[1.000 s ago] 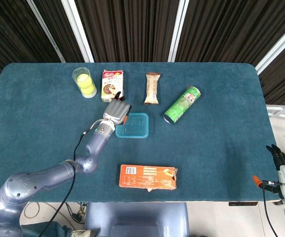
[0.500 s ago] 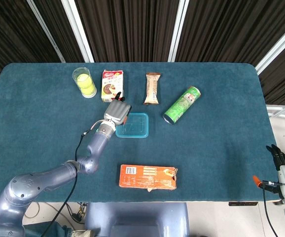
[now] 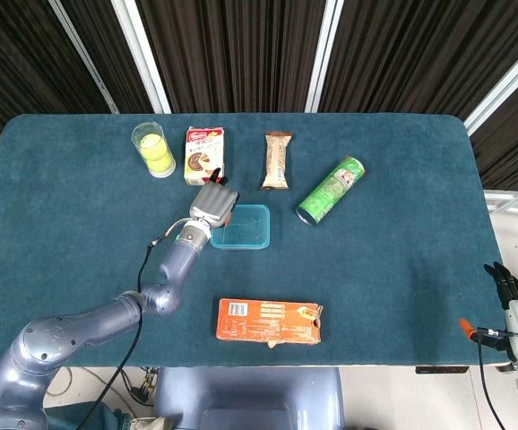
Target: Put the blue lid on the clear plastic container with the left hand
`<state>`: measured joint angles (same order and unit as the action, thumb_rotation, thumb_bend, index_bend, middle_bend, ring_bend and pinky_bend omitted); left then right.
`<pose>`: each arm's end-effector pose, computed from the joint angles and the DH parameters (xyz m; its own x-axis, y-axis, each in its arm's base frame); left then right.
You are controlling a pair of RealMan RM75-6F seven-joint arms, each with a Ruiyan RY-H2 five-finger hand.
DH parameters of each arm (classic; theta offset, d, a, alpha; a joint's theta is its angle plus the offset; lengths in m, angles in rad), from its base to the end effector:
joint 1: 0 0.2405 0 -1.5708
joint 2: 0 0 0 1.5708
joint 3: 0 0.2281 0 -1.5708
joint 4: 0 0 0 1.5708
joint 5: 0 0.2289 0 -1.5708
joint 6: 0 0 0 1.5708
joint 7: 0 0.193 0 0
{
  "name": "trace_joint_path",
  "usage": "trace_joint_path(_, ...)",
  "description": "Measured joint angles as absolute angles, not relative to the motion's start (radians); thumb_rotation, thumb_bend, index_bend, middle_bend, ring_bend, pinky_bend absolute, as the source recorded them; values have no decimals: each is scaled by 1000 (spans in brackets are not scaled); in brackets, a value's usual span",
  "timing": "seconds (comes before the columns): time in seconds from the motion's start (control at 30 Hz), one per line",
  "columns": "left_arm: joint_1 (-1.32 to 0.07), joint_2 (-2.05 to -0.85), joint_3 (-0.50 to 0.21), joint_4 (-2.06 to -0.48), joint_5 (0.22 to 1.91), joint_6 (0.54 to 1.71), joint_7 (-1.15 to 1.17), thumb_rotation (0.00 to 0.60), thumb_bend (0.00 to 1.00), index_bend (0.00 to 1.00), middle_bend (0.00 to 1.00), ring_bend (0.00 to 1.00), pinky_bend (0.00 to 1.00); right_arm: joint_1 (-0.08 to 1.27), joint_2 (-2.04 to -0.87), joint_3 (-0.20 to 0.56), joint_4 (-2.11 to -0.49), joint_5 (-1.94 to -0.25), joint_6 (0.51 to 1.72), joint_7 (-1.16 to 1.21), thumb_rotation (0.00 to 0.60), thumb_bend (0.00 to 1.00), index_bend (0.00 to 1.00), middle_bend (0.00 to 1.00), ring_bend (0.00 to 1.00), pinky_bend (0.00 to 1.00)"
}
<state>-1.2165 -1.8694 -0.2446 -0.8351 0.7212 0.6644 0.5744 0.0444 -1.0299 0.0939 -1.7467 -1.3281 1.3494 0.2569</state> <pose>-0.0403 0.4838 -0.1093 0.6736 0.2082 0.7091 0.7214 -0.3935 -0.5698 -0.3156 -0.2220 0.1364 0.0665 -0.0593 0.9960 -0.9759 0.2041 0.0773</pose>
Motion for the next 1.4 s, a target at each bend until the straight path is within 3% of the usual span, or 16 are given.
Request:
trace_joint_path(0.47,-1213,-1873,-252,-835,733,660,571,600,500,695,585,166,18,44,-1030,95,-1747,-1328,1351,257,600,292,96,0,0,0)
trace_joint_path(0.93,-1217,-1788,-287,-991,762,741,588,600,504,701,592,166,18,43,-1032,95,-1747,-1328,1353,255,600,292,96,0,0,0)
trace_joint_path(1.4,-1305,-1865,-323,-865,802,662,528,600,505,703,592,165,18,41,-1031,98,-1750,-1322,1353,261,600,292,96,0,0,0)
